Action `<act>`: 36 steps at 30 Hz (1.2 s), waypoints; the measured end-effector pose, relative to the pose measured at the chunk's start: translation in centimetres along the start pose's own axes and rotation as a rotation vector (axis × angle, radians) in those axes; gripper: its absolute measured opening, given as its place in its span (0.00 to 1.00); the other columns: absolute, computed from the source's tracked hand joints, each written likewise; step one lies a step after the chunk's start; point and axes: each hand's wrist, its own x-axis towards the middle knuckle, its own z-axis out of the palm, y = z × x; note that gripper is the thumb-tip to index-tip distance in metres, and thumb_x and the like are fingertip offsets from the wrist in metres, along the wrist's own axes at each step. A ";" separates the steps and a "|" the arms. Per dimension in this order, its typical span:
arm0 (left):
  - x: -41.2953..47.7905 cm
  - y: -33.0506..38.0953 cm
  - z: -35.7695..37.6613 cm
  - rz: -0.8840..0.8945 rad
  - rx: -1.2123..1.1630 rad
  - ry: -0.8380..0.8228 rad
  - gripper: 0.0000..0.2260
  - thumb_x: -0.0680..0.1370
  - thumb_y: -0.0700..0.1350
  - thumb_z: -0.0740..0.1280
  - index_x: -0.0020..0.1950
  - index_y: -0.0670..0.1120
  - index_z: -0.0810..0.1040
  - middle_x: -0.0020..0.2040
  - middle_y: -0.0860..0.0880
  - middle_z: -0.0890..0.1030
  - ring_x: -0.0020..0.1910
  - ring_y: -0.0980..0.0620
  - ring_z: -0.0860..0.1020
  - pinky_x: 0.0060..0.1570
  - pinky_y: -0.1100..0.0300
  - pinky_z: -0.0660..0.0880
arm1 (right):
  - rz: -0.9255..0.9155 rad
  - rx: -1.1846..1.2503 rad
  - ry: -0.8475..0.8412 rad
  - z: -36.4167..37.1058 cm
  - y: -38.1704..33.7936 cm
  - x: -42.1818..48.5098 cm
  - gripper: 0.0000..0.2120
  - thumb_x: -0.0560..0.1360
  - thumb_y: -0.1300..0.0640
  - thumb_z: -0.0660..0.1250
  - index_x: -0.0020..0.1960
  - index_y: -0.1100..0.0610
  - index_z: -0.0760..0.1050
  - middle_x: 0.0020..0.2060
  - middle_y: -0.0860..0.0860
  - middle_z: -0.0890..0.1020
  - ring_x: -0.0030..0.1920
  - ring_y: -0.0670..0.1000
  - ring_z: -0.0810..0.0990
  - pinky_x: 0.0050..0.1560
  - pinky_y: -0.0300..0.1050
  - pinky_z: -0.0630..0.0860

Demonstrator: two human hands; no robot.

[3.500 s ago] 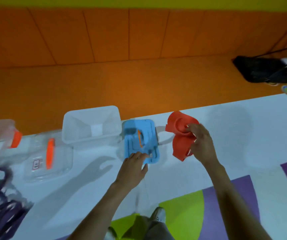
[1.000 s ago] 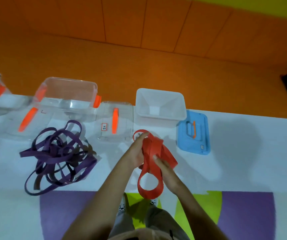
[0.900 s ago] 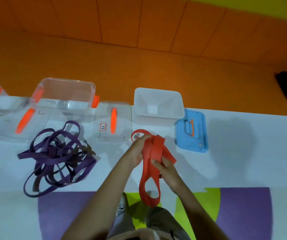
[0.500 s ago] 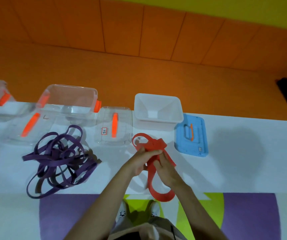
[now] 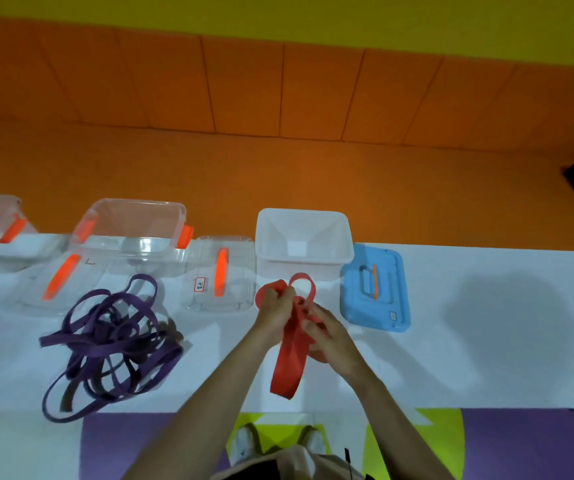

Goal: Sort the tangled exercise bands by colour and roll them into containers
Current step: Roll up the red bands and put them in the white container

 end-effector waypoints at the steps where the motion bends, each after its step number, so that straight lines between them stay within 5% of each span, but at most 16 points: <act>1: 0.4 0.6 0.0 -0.041 -0.129 0.002 0.08 0.80 0.42 0.61 0.54 0.41 0.76 0.50 0.30 0.83 0.41 0.43 0.83 0.43 0.52 0.80 | 0.049 0.045 0.016 -0.4 -0.3 -0.2 0.18 0.84 0.54 0.67 0.66 0.33 0.74 0.61 0.42 0.82 0.55 0.48 0.85 0.52 0.46 0.84; 4: 0.6 2.4 -0.4 -0.219 -0.430 -0.021 0.12 0.82 0.38 0.56 0.57 0.34 0.76 0.48 0.31 0.85 0.38 0.38 0.86 0.42 0.47 0.82 | 0.084 0.070 -0.055 -2.1 -0.8 -0.7 0.14 0.84 0.48 0.66 0.69 0.44 0.76 0.59 0.43 0.84 0.57 0.42 0.84 0.53 0.36 0.80; 8: 1.0 3.2 -0.5 -0.283 -0.547 -0.077 0.11 0.83 0.36 0.58 0.60 0.31 0.74 0.55 0.31 0.84 0.47 0.35 0.86 0.51 0.42 0.80 | 0.076 -0.035 -0.107 -3.2 -0.4 -0.1 0.09 0.83 0.52 0.68 0.63 0.51 0.78 0.54 0.47 0.85 0.57 0.49 0.84 0.59 0.43 0.79; 11: 1.8 3.3 -0.2 -0.276 -0.538 -0.082 0.10 0.84 0.37 0.59 0.60 0.32 0.75 0.57 0.31 0.84 0.49 0.37 0.85 0.49 0.45 0.81 | 0.068 -0.029 -0.086 -4.0 -0.1 0.5 0.05 0.83 0.56 0.67 0.58 0.52 0.80 0.48 0.45 0.85 0.52 0.50 0.83 0.55 0.45 0.77; 15: 3.1 2.2 -0.1 -0.262 -0.406 -0.074 0.10 0.83 0.44 0.65 0.58 0.38 0.77 0.57 0.35 0.85 0.48 0.41 0.84 0.45 0.50 0.83 | 0.048 0.082 -0.069 -5.3 -1.7 0.6 0.17 0.85 0.60 0.63 0.70 0.47 0.79 0.61 0.47 0.85 0.62 0.51 0.84 0.65 0.49 0.78; 17: 3.1 1.5 -0.4 -0.258 -0.200 -0.083 0.16 0.82 0.53 0.67 0.57 0.41 0.79 0.56 0.36 0.84 0.50 0.40 0.84 0.53 0.48 0.81 | 0.060 0.158 -0.025 -5.7 -3.4 0.9 0.18 0.85 0.59 0.63 0.72 0.45 0.77 0.63 0.44 0.84 0.63 0.47 0.83 0.66 0.44 0.77; 20: 2.7 1.0 -1.5 -0.199 0.297 -0.046 0.22 0.85 0.63 0.58 0.59 0.46 0.79 0.54 0.38 0.85 0.49 0.41 0.84 0.54 0.50 0.79 | 0.044 0.221 0.011 -6.1 -5.3 1.8 0.16 0.84 0.58 0.64 0.70 0.46 0.79 0.61 0.47 0.85 0.59 0.47 0.85 0.64 0.45 0.79; 22: 2.8 0.4 -2.4 0.005 0.948 0.032 0.20 0.87 0.54 0.57 0.75 0.46 0.71 0.60 0.38 0.82 0.57 0.38 0.83 0.58 0.49 0.78 | 0.042 0.246 0.012 -6.2 -6.3 2.3 0.15 0.83 0.58 0.66 0.67 0.47 0.81 0.59 0.48 0.86 0.58 0.50 0.86 0.64 0.47 0.80; 24: 1.9 0.8 -2.7 0.234 1.274 0.128 0.20 0.87 0.47 0.57 0.78 0.43 0.66 0.64 0.39 0.80 0.62 0.38 0.80 0.59 0.48 0.78 | 0.058 0.261 -0.004 -6.0 -7.1 2.7 0.14 0.82 0.58 0.69 0.65 0.47 0.83 0.57 0.49 0.87 0.58 0.52 0.86 0.63 0.48 0.81; 26: 0.9 1.3 -2.8 0.473 1.085 0.115 0.16 0.84 0.49 0.63 0.71 0.49 0.69 0.64 0.45 0.79 0.63 0.44 0.78 0.61 0.48 0.77 | 0.082 0.289 -0.015 -5.8 -8.0 3.2 0.13 0.81 0.59 0.70 0.63 0.48 0.84 0.54 0.53 0.88 0.56 0.54 0.87 0.60 0.49 0.82; 30: -0.7 3.1 -2.0 0.790 0.885 -0.354 0.37 0.72 0.43 0.75 0.78 0.60 0.64 0.75 0.59 0.69 0.73 0.61 0.65 0.73 0.61 0.64 | 0.128 0.443 -0.066 -5.6 -8.8 4.1 0.10 0.79 0.64 0.70 0.60 0.59 0.82 0.52 0.61 0.87 0.51 0.58 0.87 0.49 0.49 0.83; 36: 1.8 2.6 -2.0 0.615 0.675 -0.384 0.19 0.80 0.36 0.69 0.66 0.55 0.78 0.63 0.55 0.82 0.63 0.52 0.80 0.65 0.49 0.77 | 0.254 0.546 -0.237 -6.1 -8.3 4.9 0.21 0.77 0.51 0.74 0.66 0.61 0.80 0.63 0.63 0.83 0.63 0.61 0.83 0.69 0.60 0.76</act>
